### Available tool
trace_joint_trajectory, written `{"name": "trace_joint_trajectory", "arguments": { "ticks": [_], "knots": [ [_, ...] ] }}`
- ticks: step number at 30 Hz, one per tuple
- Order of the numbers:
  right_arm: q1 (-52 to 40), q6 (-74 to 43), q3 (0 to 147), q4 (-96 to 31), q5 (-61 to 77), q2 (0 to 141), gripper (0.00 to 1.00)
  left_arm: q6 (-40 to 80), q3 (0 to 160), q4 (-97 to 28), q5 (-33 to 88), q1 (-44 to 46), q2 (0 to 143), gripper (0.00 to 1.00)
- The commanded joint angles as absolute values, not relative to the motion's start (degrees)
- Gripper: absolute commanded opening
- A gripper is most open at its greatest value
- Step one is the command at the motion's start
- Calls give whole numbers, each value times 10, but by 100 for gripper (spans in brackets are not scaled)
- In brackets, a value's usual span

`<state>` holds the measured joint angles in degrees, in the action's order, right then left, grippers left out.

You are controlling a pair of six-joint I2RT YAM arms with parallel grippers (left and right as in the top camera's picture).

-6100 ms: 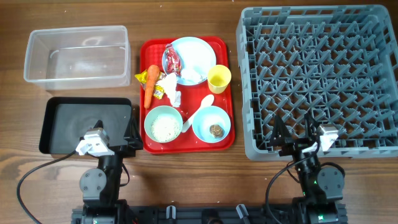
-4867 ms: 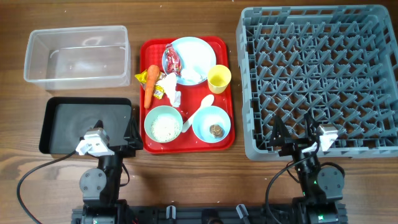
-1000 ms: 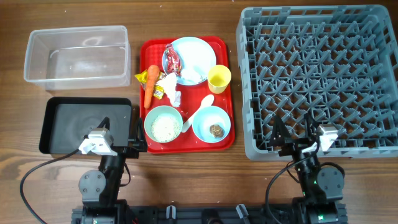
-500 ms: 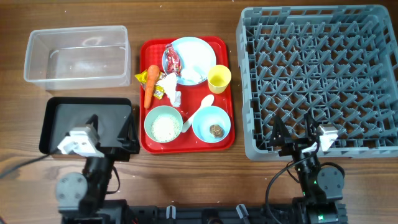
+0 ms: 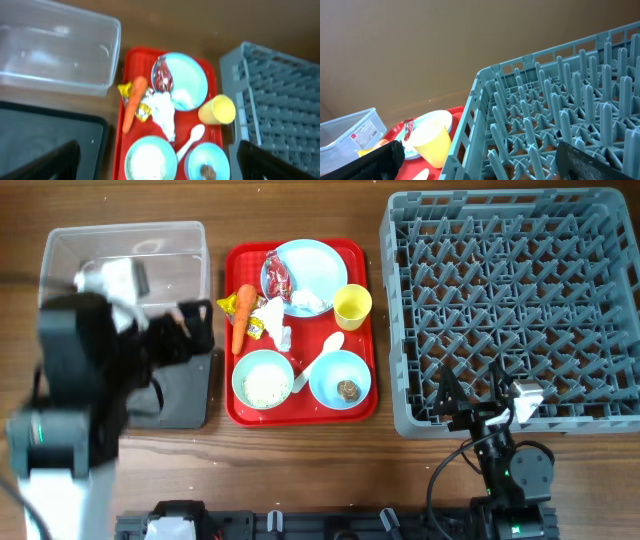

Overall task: Sort waste into correct bins and load items into the dishwasher rack
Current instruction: 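Move the left gripper over the red tray toward the orange carrot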

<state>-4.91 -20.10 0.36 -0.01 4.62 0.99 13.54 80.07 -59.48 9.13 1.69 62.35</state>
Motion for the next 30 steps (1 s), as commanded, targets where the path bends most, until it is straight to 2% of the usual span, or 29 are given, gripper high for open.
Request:
{"name": "trace_joint_trajectory", "arguments": {
  "ticks": [1,10,15,20,25,30],
  "knots": [
    [-53,-197,3,1,39,6,100,123,902,-653,101,37,744,100],
    [-53,-197,3,1,39,6,100,124,906,-659,109,44,883,100],
    [-53,-197,3,1,39,6,100,145,906,-667,123,50,930,74],
    [-53,-197,3,1,39,6,100,146,905,-677,72,79,959,44],
    [-53,-197,3,1,39,6,100,146,899,-662,-13,121,968,38],
    [-53,-197,3,1,39,6,100,160,884,-637,-59,139,969,39]
  ]
}}
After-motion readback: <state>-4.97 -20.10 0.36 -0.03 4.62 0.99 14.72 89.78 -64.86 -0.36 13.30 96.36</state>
